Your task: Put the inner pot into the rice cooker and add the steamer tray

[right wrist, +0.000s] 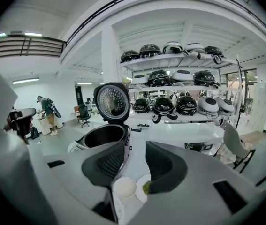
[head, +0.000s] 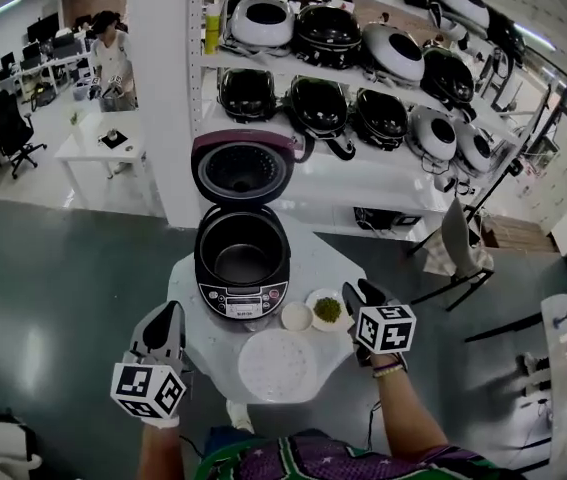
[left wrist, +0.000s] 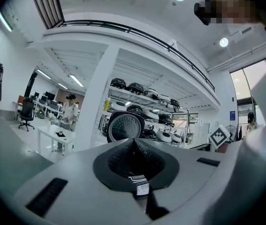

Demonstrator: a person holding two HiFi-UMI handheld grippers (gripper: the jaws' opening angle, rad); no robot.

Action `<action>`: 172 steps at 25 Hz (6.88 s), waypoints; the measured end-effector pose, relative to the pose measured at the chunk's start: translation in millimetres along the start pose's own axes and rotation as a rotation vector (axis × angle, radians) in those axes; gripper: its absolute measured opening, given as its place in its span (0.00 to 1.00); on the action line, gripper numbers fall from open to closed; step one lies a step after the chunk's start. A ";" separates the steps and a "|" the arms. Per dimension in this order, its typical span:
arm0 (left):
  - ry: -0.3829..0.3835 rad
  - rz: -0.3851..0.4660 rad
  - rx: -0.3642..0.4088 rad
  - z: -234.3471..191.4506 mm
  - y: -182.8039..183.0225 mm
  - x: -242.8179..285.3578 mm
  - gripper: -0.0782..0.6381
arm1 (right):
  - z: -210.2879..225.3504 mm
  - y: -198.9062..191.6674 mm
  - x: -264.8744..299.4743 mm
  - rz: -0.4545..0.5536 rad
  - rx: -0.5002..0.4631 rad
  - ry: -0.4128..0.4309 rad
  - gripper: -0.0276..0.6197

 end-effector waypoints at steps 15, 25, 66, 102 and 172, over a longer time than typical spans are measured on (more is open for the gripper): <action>-0.019 0.129 0.077 196.0 61.9 -119.0 0.14 | 60.8 50.5 -253.0 0.342 -0.029 0.105 0.24; -0.040 0.151 0.090 262.8 63.6 -161.0 0.14 | 61.9 71.6 -340.0 0.495 -0.028 0.167 0.05; -0.074 -0.403 0.099 136.1 -216.7 -93.0 0.57 | 23.5 2.4 -236.4 0.309 -0.032 0.230 0.05; 0.143 -0.796 0.008 44.2 -366.6 -49.4 0.17 | 2.1 -50.9 -188.4 0.127 -0.005 0.203 0.05; 0.109 -0.341 -0.003 -36.7 -71.5 123.3 0.16 | -75.4 88.2 -67.7 0.322 0.000 0.241 0.05</action>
Point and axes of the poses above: the fingertips, and each gripper's own axes: x forward along the fingers, z to its right, y out of its top, the point moved 6 cm from there along -x, backward along the fingers, and after that the axes turned 15 degrees about z, right-handed, at the moved point
